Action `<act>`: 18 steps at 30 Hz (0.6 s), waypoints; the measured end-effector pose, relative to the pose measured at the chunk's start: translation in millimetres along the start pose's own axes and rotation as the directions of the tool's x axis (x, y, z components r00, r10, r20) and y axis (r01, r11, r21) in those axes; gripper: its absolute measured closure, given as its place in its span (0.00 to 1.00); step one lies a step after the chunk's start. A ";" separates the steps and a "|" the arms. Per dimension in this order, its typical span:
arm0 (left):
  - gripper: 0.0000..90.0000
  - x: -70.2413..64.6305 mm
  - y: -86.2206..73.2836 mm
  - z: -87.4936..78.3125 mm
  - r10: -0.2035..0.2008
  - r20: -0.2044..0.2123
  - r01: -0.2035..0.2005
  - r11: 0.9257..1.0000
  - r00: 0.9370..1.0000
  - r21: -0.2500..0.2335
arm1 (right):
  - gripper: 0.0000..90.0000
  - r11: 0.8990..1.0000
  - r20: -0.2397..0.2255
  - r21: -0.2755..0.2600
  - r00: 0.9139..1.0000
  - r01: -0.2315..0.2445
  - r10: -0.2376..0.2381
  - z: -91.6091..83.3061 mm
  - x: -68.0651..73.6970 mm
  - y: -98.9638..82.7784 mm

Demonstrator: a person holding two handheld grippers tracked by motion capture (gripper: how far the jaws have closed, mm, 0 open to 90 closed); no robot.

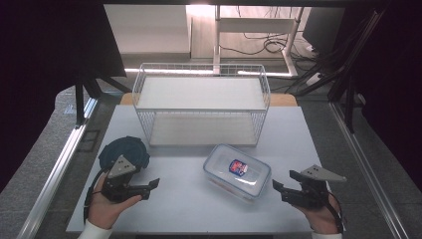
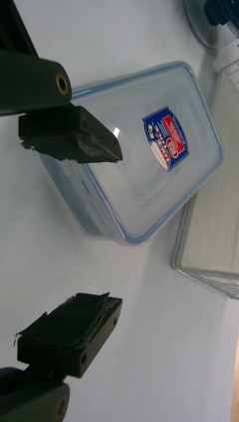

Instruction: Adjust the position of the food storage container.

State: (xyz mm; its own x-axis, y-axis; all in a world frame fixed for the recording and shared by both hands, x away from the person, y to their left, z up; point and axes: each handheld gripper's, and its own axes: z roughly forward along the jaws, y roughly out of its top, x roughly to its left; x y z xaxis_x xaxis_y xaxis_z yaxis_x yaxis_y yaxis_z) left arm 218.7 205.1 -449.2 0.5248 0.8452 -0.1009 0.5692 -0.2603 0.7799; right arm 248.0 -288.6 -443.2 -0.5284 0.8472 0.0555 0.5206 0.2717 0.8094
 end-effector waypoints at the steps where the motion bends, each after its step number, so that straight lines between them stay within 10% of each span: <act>1: 0.25 -0.4 0.3 -0.7 0.000 0.006 0.000 1.000 1.000 -0.001 | 0.31 1.000 -0.004 -0.001 1.000 -0.003 0.003 0.0 1.3 0.8; 18: 0.27 5.3 2.7 1.2 -0.007 0.018 0.007 1.000 1.000 0.018 | 0.38 1.000 0.014 0.022 1.000 -0.012 0.012 0.5 1.3 18.4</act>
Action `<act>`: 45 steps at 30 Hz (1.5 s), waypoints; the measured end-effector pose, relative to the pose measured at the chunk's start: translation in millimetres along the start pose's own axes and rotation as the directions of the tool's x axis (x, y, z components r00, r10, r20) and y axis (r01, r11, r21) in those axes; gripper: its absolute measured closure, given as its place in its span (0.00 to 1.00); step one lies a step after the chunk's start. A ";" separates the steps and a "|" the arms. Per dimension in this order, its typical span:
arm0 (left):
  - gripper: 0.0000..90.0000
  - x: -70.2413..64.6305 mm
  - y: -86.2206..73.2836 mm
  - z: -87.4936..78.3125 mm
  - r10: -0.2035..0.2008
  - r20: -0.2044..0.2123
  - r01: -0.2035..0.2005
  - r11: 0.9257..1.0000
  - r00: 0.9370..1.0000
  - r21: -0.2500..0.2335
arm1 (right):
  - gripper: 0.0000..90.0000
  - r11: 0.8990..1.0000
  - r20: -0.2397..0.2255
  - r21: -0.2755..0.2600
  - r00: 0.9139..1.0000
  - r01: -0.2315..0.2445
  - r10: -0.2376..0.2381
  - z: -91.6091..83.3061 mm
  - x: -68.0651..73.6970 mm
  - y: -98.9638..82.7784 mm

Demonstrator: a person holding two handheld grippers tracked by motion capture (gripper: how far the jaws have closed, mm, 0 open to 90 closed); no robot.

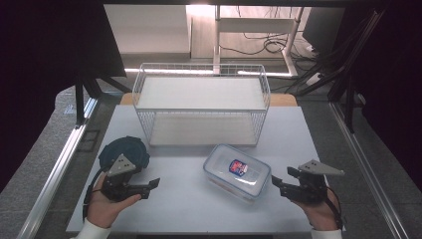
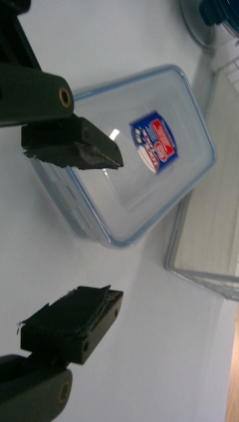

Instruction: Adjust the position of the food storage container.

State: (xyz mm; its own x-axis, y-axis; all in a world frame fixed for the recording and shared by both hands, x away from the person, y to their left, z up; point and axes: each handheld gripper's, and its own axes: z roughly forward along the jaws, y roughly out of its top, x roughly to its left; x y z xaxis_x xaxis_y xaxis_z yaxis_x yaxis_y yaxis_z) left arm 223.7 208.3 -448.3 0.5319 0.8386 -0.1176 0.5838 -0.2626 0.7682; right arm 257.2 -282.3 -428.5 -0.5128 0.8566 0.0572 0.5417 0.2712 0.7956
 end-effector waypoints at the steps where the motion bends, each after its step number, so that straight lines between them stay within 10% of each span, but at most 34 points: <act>1: 0.27 1.5 -0.6 -0.2 -0.007 0.001 0.007 1.000 1.000 -0.001 | 0.38 1.000 0.001 0.001 1.000 -0.002 0.002 1.1 -1.0 3.3; 14: 0.27 8.5 -2.7 -2.8 -0.034 -0.018 0.034 0.999 0.999 0.002 | 0.60 0.991 -0.031 0.090 0.995 0.101 -0.099 38.6 5.8 56.1; 29: 0.27 14.3 -3.4 -8.8 -0.051 -0.020 0.051 0.999 0.998 -0.010 | 0.98 0.956 -0.082 0.168 0.970 0.240 -0.229 89.8 12.9 95.9; 45: 0.27 9.7 -5.1 2.5 -0.030 -0.018 0.030 0.999 0.999 0.028 | 0.99 0.870 -0.097 0.283 0.915 0.403 -0.392 157.3 31.1 88.5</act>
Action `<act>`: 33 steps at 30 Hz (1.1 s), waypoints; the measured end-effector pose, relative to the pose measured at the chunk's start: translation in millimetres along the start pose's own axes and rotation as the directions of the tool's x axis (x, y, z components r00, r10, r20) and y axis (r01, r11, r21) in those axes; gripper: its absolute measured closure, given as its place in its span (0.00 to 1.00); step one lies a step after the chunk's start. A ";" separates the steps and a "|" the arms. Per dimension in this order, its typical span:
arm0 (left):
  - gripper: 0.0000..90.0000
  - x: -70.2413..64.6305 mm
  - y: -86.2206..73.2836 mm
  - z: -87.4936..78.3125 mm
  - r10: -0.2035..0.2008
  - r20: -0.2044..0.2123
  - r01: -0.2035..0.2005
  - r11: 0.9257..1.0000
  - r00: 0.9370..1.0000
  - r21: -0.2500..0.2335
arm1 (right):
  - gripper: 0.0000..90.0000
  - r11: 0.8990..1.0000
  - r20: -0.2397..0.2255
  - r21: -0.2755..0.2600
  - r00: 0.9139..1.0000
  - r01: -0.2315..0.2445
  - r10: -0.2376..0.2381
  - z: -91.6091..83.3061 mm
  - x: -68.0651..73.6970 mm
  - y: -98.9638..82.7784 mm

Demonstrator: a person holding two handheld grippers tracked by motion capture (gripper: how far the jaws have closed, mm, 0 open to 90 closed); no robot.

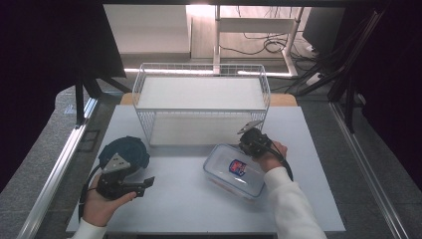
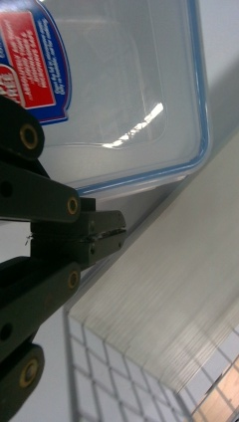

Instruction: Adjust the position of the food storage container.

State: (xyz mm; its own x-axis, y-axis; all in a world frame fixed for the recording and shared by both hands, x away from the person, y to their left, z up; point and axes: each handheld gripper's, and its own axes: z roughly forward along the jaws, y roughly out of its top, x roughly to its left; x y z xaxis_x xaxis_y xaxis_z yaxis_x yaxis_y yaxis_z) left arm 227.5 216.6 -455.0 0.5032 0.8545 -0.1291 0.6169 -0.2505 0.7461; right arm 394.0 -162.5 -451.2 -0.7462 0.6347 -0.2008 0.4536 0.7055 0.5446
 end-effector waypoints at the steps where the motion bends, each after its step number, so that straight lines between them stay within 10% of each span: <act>1: 0.26 -0.6 -0.1 0.9 0.003 0.001 -0.003 1.000 1.000 0.005 | 0.99 1.000 -0.005 0.005 1.000 0.014 -0.014 2.7 1.7 1.6; 13: 0.26 -0.8 -1.3 4.6 0.009 -0.005 -0.009 1.000 1.000 0.020 | 0.99 0.993 -0.010 0.027 0.993 0.116 -0.115 9.3 16.8 11.8; 33: 0.26 2.6 -3.5 8.1 -0.004 -0.009 0.004 1.000 1.000 0.027 | 0.99 0.948 -0.124 0.030 0.942 0.318 -0.312 10.7 65.8 28.5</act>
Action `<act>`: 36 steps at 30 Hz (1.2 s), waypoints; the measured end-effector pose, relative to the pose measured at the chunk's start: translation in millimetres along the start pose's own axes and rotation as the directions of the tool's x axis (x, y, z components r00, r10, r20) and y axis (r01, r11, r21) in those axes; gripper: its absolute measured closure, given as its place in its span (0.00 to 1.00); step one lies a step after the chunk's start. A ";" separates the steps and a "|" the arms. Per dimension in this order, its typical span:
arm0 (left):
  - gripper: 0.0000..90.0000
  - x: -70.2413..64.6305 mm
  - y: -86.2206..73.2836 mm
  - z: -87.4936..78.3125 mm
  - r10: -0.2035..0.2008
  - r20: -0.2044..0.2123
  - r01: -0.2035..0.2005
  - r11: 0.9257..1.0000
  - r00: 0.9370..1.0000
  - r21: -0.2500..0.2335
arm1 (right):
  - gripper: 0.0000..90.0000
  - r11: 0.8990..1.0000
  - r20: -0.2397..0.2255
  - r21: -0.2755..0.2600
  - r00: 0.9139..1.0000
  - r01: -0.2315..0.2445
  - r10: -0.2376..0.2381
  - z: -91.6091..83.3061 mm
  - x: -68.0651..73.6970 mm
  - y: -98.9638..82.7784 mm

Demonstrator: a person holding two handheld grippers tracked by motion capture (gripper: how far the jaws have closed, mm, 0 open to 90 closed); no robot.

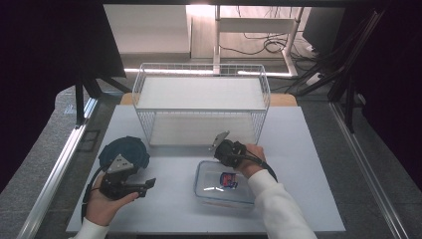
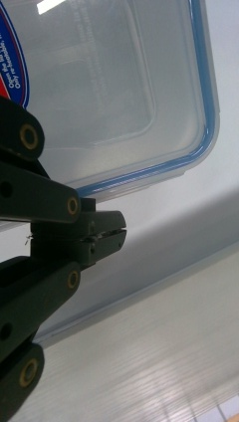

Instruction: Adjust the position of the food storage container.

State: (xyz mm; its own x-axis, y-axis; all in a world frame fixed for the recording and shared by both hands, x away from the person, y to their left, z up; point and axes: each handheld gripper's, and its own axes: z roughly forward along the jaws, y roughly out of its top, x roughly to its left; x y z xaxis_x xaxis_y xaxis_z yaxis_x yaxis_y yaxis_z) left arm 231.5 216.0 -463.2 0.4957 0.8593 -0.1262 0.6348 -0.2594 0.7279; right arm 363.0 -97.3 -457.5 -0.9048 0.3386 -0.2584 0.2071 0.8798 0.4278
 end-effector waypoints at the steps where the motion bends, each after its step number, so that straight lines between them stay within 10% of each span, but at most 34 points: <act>1: 0.26 0.0 0.0 0.0 0.000 0.000 0.000 1.000 1.000 0.000 | 0.99 1.000 0.000 0.000 1.000 0.000 0.000 0.0 0.0 0.0; 16: 0.27 0.7 1.5 -4.4 -0.012 -0.017 0.011 1.000 1.000 -0.018 | 0.99 0.994 0.021 -0.093 0.998 -0.056 0.058 -22.9 -0.1 -4.0; 24: 0.27 0.4 3.5 -7.3 -0.018 -0.015 0.018 0.999 1.000 -0.032 | 0.99 0.956 0.095 -0.204 0.968 -0.211 0.234 -74.4 -0.5 -51.2; 31: 0.27 -4.6 4.4 -3.2 -0.012 -0.010 0.012 1.000 1.000 -0.022 | 0.99 0.873 0.103 -0.248 0.885 -0.420 0.455 -88.4 11.0 -119.3; 36: 0.27 -4.8 4.2 -1.6 -0.012 -0.015 0.011 1.000 1.000 -0.016 | 0.99 0.832 0.092 -0.223 0.839 -0.508 0.536 -84.6 19.3 -147.7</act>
State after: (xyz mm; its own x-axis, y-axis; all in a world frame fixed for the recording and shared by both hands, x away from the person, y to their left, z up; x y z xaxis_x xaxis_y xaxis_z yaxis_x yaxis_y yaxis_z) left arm 230.8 211.6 -458.5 0.4793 0.8688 -0.1245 0.6306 -0.2423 0.7373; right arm 283.4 -249.0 -452.4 -0.6139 0.7866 -0.0667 0.5489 0.4861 0.6800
